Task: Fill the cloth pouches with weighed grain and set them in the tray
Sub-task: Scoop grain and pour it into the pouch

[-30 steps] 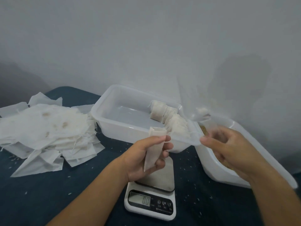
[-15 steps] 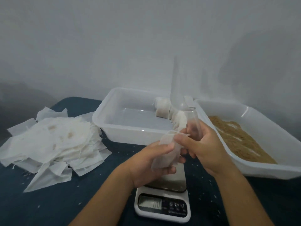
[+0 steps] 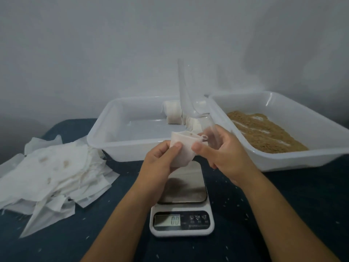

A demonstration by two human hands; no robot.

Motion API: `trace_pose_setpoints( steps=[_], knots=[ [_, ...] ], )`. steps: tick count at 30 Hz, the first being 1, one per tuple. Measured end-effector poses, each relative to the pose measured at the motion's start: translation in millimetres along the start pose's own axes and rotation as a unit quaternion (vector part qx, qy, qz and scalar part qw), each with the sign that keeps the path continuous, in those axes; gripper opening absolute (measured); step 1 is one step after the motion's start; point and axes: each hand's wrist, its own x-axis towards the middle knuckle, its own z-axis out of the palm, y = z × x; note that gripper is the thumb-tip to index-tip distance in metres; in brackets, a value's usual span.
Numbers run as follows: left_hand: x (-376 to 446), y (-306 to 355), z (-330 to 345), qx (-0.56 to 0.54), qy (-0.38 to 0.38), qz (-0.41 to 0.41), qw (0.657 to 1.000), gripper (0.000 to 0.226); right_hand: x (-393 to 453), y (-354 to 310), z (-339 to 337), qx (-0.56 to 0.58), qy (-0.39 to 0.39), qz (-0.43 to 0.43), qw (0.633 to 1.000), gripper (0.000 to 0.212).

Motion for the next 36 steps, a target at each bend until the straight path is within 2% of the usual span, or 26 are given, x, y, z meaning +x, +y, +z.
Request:
trace_pose_setpoints(
  steps=[2,4,7,10,12,14,19,23,28,33,36],
  knots=[
    [-0.4,0.8,0.8,-0.009,0.010,-0.006,1.000,0.023,0.4,3.3,0.8,-0.007,-0.007,-0.011,1.000,0.026],
    [-0.6,3.4,0.2,0.002,0.013,-0.012,1.000,0.027,1.7,7.1,3.6,-0.017,0.017,-0.022,0.999,0.023],
    [-2.1,7.5,-3.8,0.017,-0.043,-0.004,0.999,0.029,2.9,12.3,7.1,-0.022,0.038,-0.028,0.999,0.026],
    [-3.9,4.9,-11.7,0.097,-0.052,0.047,0.993,0.027,1.9,13.6,9.8,-0.025,0.030,-0.039,0.998,0.026],
    [-2.9,2.5,-15.2,0.150,-0.034,0.076,0.985,0.016,1.1,12.7,10.2,-0.036,0.022,-0.032,0.999,0.023],
    [-1.9,2.6,-18.4,0.161,-0.014,0.078,0.984,0.006,0.7,11.5,8.8,-0.035,0.005,-0.018,0.999,0.023],
    [-8.6,6.0,-36.3,0.131,-0.049,0.034,0.990,0.008,-1.1,9.1,3.3,-0.026,-0.072,0.024,0.997,0.024],
    [-10.2,3.1,-44.7,0.181,-0.052,-0.004,0.982,0.011,-2.8,14.6,4.9,-0.066,-0.118,0.049,0.990,0.025],
    [-7.2,-1.2,-43.0,0.331,-0.003,0.045,0.943,0.006,1.5,23.7,-0.4,-0.218,-0.083,0.036,0.972,0.034],
    [-8.5,-2.0,-37.9,0.340,0.013,0.080,0.937,0.009,4.4,33.2,-1.1,-0.184,-0.038,0.006,0.982,0.029],
    [-6.6,-3.4,-42.9,0.360,0.028,0.085,0.929,0.009,4.5,30.2,-1.2,-0.189,-0.019,-0.019,0.982,0.034]
  ],
)
